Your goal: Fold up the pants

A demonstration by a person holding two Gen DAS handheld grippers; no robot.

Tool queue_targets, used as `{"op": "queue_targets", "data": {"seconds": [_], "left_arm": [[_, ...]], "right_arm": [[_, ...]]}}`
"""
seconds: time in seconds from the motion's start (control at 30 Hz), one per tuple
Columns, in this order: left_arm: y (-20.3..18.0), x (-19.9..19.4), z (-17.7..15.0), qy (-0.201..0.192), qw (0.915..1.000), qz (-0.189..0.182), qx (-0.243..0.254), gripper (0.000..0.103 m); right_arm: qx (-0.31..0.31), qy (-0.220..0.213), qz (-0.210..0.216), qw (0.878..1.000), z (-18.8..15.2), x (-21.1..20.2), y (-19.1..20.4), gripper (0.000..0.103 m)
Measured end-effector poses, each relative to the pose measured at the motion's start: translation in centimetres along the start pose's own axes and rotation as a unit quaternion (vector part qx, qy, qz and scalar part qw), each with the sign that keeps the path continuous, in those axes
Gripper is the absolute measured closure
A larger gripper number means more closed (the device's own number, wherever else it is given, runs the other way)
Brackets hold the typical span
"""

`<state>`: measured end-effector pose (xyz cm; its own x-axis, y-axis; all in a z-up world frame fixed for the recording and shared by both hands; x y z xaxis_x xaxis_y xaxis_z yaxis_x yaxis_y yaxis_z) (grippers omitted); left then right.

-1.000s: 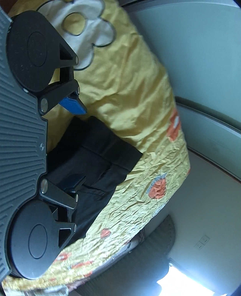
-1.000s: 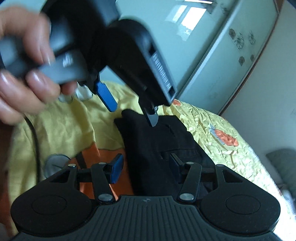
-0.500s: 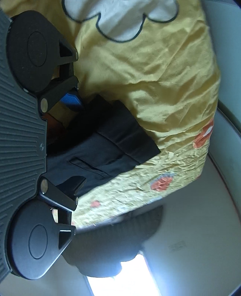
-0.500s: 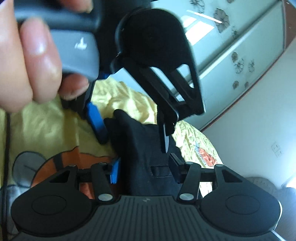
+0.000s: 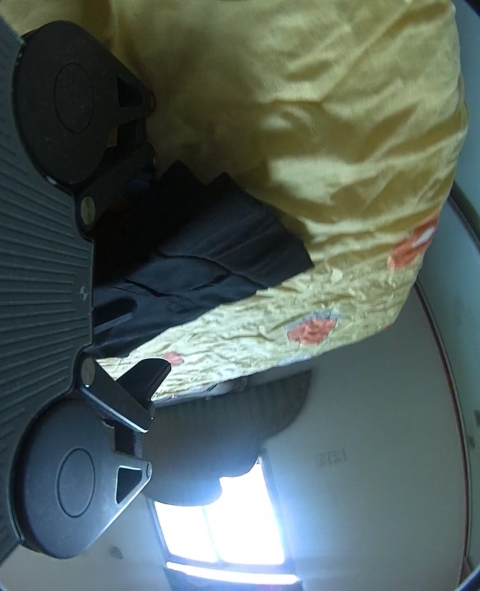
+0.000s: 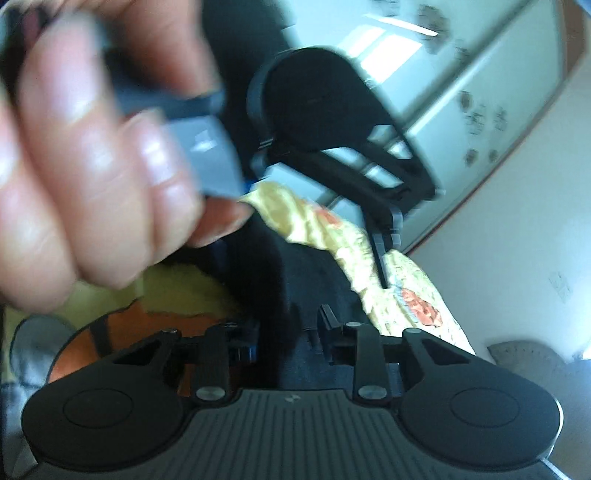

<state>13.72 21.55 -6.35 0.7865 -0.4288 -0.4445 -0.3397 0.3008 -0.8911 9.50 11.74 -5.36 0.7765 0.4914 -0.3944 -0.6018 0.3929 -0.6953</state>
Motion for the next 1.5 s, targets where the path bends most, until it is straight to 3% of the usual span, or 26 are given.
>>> {"op": "queue_targets", "data": {"seconds": [0.1, 0.2, 0.33, 0.47, 0.63, 0.77, 0.9, 1.13, 1.3, 1.5], "left_arm": [[-0.9, 0.8, 0.3, -0.008, 0.9998, -0.004, 0.019, 0.020], [-1.8, 1.9, 0.6, -0.016, 0.9994, -0.007, 0.029, 0.022], [-2.0, 3.2, 1.2, -0.023, 0.9994, 0.002, 0.026, 0.041], [-1.0, 3.5, 1.9, -0.024, 0.9994, 0.016, 0.021, 0.060], [-0.4, 3.1, 2.2, -0.032, 0.9985, 0.029, 0.036, 0.067], [-0.7, 3.0, 1.9, -0.043, 0.9958, 0.046, 0.066, 0.070], [-1.2, 3.2, 1.6, -0.059, 0.9909, 0.066, 0.102, 0.078], [-3.1, 2.5, -0.3, -0.099, 0.9701, 0.103, 0.196, 0.081], [-6.5, 1.4, -3.1, -0.126, 0.9479, 0.102, 0.275, 0.082], [-11.0, 0.7, -7.7, -0.144, 0.9236, 0.083, 0.346, 0.082]], "right_arm": [[0.105, -0.018, 0.007, 0.994, -0.2, -0.4, -2.9, 0.074], [0.200, -0.022, 0.038, 0.979, -0.9, -0.5, -5.4, 0.074], [0.222, -0.011, 0.102, 0.970, -1.4, -0.5, -5.1, 0.074], [0.245, -0.047, 0.173, 0.953, -0.6, -3.4, -4.7, 0.074], [0.349, -0.071, 0.172, 0.918, -1.7, -3.5, -8.8, 0.074], [0.351, 0.008, 0.136, 0.926, -3.0, -0.1, -9.4, 0.074], [0.337, 0.040, 0.150, 0.929, -3.5, 2.0, -8.1, 0.074], [0.310, 0.049, 0.149, 0.938, -3.6, 2.7, -6.4, 0.074], [0.353, 0.007, 0.154, 0.923, -3.7, 2.7, -8.4, 0.073], [0.384, -0.038, 0.132, 0.913, -4.5, -1.2, -11.0, 0.073]]}}
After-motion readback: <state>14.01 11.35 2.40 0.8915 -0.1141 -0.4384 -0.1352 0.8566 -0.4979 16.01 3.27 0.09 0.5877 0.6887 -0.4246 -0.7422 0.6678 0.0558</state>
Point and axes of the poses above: each gripper's, at about its wrist camera, not at the fingertips, and x roughly the way its jaws point, y to its left, z to its top, the point moved 7 cm from there along x, roughly the way its jaws point, and after that the axes turned 9 degrees about -x, right-handed, at the moved point
